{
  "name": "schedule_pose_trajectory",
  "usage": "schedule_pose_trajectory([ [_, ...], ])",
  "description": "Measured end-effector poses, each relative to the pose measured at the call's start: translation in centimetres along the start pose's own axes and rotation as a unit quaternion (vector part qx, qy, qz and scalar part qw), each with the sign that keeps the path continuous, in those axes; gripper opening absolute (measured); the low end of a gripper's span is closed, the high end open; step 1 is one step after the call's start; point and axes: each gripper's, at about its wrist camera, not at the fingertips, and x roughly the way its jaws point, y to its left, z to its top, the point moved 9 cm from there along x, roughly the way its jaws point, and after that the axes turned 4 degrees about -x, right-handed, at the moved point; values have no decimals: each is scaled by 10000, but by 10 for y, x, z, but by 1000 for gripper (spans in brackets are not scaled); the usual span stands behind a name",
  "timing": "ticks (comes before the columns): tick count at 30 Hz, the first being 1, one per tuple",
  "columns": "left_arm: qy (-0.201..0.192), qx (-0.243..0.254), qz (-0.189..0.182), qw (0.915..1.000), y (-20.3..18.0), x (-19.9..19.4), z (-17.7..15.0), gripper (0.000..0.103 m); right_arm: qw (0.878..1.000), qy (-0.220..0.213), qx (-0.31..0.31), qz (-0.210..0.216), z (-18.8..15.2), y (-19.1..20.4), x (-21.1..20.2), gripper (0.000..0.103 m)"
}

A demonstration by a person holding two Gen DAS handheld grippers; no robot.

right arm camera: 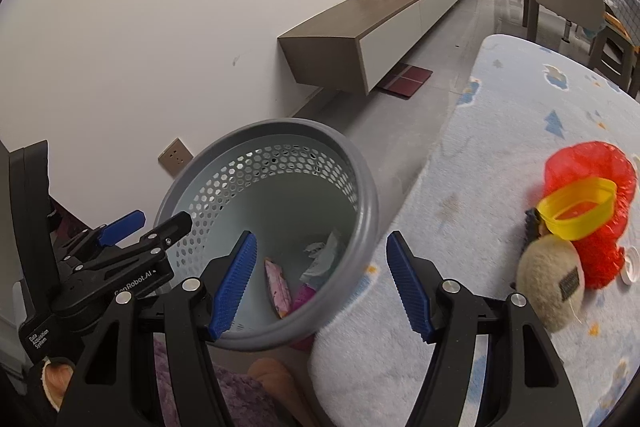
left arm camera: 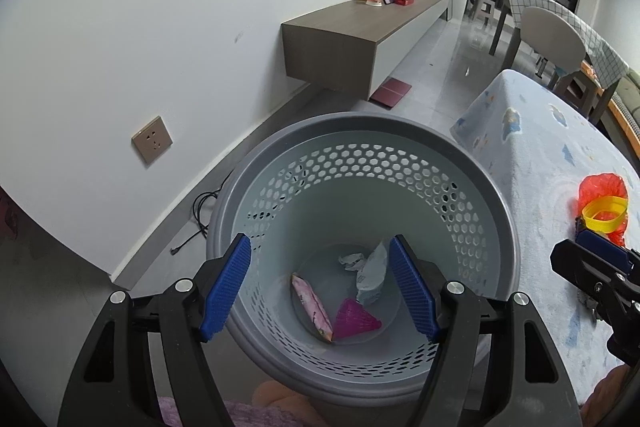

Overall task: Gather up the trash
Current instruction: 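Move both grippers back toward the plush ball and red bag on the table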

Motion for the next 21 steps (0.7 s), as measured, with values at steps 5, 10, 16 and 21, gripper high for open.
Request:
schedule_pose_trajectory([
  [5, -80, 112, -149, 9998, -15, -6, -1, 71, 9997, -65, 178, -133, -11, -14, -15, 65],
  [10, -144, 252, -279, 9992, -34, -11, -3, 73, 9986, -130, 378, -339, -23, -35, -32, 65],
  [16, -164, 469, -492, 9976, -60, -17, -8, 73, 9958, -203, 666, -601, -38, -66, -53, 65],
  [21, -170, 624, -663, 9957, -81, -22, -15, 73, 9926, -246, 850, -836, -54, -91, -72, 65],
])
